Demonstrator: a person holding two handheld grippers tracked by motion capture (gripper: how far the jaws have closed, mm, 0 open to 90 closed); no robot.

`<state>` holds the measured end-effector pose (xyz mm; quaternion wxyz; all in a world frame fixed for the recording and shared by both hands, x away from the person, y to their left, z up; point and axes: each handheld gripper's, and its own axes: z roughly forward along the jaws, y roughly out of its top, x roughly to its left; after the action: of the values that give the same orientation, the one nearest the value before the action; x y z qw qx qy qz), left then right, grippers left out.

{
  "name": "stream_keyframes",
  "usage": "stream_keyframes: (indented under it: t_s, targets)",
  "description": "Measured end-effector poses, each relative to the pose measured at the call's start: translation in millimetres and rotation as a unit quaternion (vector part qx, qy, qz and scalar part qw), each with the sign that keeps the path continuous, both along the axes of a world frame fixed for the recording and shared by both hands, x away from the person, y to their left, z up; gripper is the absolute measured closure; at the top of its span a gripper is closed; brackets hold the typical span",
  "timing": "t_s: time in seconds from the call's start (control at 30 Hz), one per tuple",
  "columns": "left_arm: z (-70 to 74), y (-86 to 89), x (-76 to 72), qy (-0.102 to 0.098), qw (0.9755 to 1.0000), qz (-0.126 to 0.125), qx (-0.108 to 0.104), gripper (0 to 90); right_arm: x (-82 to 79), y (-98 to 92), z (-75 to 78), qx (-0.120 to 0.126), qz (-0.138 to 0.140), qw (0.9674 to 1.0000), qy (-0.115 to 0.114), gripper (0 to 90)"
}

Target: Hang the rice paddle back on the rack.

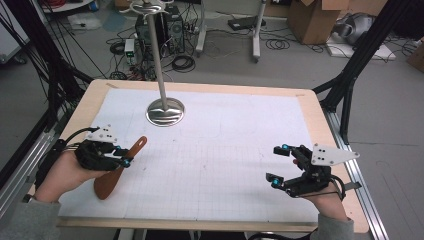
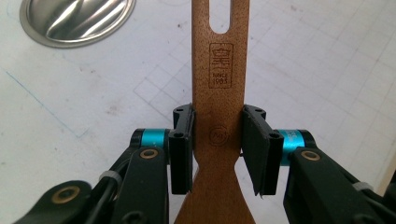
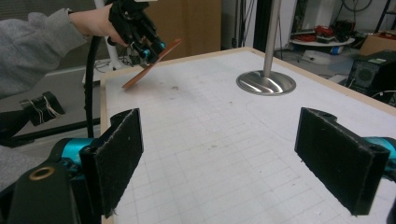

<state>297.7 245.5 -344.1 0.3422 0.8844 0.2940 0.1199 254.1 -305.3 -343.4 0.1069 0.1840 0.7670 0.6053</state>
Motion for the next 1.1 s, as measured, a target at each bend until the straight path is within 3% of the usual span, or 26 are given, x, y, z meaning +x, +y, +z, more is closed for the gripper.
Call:
stream_keyframes:
  t_s: [0.3,0.37,0.53,0.67,0.87,1.1]
  targets:
    - [11.1,2.8,-0.8,-0.033,0.9981,0.021,-0.048,65.3,0.8,-0.4,-0.6,0.001,-0.001,1.0,0.002,14.1]
    - [13.3,4.3,-0.1,-0.047,0.9967,0.031,-0.058,65.3,1.2,-0.7,-0.9,0.001,0.0,1.0,0.001,14.1]
    - [19.4,8.4,3.5,-0.058,0.9934,0.041,-0.09,65.3,1.6,-1.1,-2.3,-0.002,0.0,1.0,0.004,14.1]
    - [24.4,10.9,7.0,-0.058,0.9897,0.043,-0.124,65.3,2.1,-2.1,-3.1,0.0,0.001,1.0,0.007,14.1]
    - [29.2,8.5,15.3,-0.063,0.9864,0.048,-0.144,65.3,5.3,-7.5,-7.0,0.005,-0.003,0.9999,0.015,14.1]
    - [35.7,6.2,31.1,-0.071,0.9849,0.052,-0.15,65.3,7.6,-13.6,-11.8,0.013,-0.008,0.9997,0.022,14.1]
